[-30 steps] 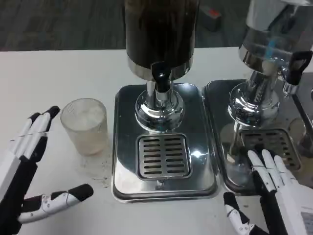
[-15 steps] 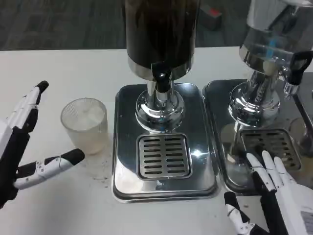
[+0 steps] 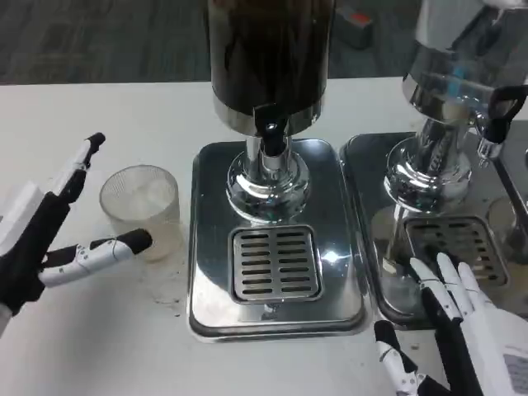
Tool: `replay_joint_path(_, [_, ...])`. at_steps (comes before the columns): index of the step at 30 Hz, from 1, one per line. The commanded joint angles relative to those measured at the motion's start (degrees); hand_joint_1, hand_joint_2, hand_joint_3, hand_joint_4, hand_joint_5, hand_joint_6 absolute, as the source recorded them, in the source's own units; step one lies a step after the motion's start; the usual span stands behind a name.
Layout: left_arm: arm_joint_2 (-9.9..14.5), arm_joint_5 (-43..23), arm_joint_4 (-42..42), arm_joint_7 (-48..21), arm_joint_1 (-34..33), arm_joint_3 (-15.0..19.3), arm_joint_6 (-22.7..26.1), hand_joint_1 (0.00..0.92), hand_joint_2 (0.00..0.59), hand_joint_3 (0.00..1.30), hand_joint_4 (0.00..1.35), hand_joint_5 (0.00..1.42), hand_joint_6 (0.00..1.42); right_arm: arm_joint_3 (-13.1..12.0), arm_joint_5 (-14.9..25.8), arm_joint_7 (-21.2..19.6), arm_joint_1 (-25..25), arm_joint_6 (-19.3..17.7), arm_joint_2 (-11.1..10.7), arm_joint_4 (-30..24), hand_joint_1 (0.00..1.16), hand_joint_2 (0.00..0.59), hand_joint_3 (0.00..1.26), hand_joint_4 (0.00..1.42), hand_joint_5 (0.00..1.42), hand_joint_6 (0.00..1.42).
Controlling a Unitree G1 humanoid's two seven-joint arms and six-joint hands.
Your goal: Grasp the cup under the faucet to collect the drink, then remove the cup.
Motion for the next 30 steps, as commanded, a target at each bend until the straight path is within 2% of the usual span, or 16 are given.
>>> replay_joint_path(1, [1.0,-0.9,3.9,-1.6,-3.0,-1.5,-2.0,0.126,0.002,0.00,0.00,0.08,0.21,0.0,0.2,0.2,0.1,0.2,0.0,-0.2,0.30,0.447,0.15,0.02,0.00,0.11])
replay_joint_path(13, [0.8,-3.6,14.0,-6.1,-9.1,-3.4,-6.0,0.126,0.001,0.00,0.00,0.10,0.22,-0.2,1.0,0.9,-0.1,-0.2,-0.5,-0.3,0.32,0.440,0.16,0.03,0.00,0.14])
replay_joint_path(30, [1.3,-3.2,21.3,-8.5,-13.3,-6.0,-8.2,0.127,0.001,0.00,0.00,0.09,0.21,-0.5,2.4,0.8,0.3,-0.3,-0.7,-0.5,0.33,0.439,0.17,0.03,0.00,0.16])
